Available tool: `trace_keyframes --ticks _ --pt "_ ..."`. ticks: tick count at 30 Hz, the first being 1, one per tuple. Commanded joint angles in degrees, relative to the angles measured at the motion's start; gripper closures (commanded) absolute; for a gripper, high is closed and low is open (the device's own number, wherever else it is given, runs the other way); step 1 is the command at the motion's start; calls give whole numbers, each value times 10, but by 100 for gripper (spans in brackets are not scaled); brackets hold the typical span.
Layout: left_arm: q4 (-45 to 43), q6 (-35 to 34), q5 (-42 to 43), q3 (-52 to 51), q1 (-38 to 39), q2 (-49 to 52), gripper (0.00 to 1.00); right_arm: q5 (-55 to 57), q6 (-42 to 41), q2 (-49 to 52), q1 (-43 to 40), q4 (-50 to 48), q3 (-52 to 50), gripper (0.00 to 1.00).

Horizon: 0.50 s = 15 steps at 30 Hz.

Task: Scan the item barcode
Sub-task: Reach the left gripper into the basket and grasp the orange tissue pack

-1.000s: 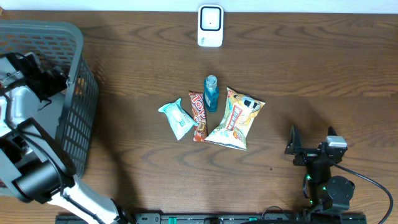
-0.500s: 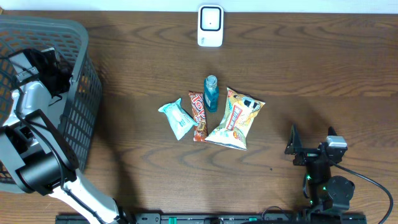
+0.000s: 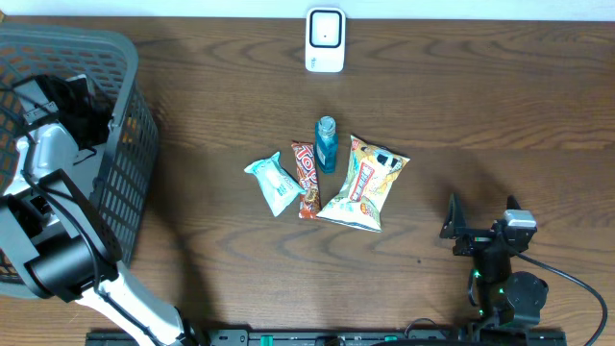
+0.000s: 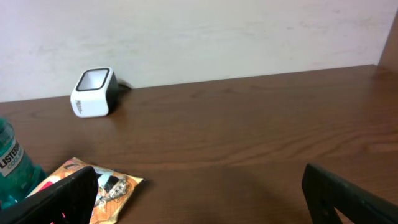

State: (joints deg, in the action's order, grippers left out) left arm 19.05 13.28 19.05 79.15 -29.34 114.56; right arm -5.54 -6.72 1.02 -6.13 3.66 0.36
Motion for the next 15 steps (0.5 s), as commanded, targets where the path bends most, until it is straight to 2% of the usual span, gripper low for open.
trace_keyframes --ticks 1,6,11,12,15 --pt "13 -12 -7 -10 8 22 44 1 6 -3 1 2 0 1" --pt "8 -12 -7 -10 8 21 36 1 6 -3 1 2 0 1" --pt "5 0 -7 -17 8 23 35 1 6 -3 1 2 0 1" --pt "3 0 -7 -20 8 23 37 1 6 -3 1 2 0 1" --pt "4 0 -7 -22 8 23 65 1 6 -3 1 2 0 1"
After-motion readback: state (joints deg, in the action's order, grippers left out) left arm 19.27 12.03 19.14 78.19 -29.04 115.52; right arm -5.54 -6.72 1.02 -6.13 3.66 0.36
